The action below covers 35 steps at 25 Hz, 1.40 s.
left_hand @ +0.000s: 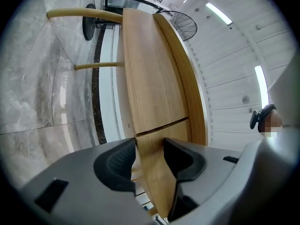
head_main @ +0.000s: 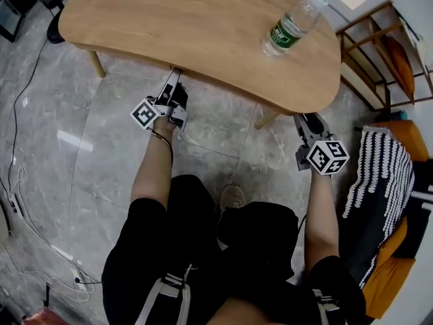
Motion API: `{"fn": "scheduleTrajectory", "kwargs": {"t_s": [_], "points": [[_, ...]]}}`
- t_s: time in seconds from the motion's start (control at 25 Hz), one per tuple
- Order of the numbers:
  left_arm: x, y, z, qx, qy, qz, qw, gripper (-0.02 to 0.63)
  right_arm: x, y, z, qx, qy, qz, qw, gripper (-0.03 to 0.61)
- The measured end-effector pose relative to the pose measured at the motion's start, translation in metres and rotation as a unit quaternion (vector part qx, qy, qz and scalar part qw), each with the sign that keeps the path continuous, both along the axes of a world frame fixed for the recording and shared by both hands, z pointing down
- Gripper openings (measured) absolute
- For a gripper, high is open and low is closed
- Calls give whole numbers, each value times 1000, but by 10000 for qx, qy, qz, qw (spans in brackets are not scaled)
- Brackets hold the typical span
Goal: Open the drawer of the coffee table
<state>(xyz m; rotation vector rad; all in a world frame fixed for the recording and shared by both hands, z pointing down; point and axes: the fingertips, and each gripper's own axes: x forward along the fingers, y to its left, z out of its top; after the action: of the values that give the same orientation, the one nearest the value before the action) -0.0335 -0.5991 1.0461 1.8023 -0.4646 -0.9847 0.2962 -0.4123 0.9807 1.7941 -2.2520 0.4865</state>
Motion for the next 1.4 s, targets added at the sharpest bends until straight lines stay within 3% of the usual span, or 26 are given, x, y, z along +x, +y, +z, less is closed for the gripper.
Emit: {"fn": "scheduleTrajectory", "kwargs": {"t_s": [0.48,1.08,1.4], "points": [[-21,34,-5,-176,-26,221,9996,186,-21,34,-2,-103,-84,-297,9995,146],[-58,109,-9,-337,-423,539,9971,183,-61,108,-6,-227,383,-671,9968,133],[-68,137,-16,-547,-571,717,9943,175,-69,131,-13,-314,325,-607,9971,133]]}}
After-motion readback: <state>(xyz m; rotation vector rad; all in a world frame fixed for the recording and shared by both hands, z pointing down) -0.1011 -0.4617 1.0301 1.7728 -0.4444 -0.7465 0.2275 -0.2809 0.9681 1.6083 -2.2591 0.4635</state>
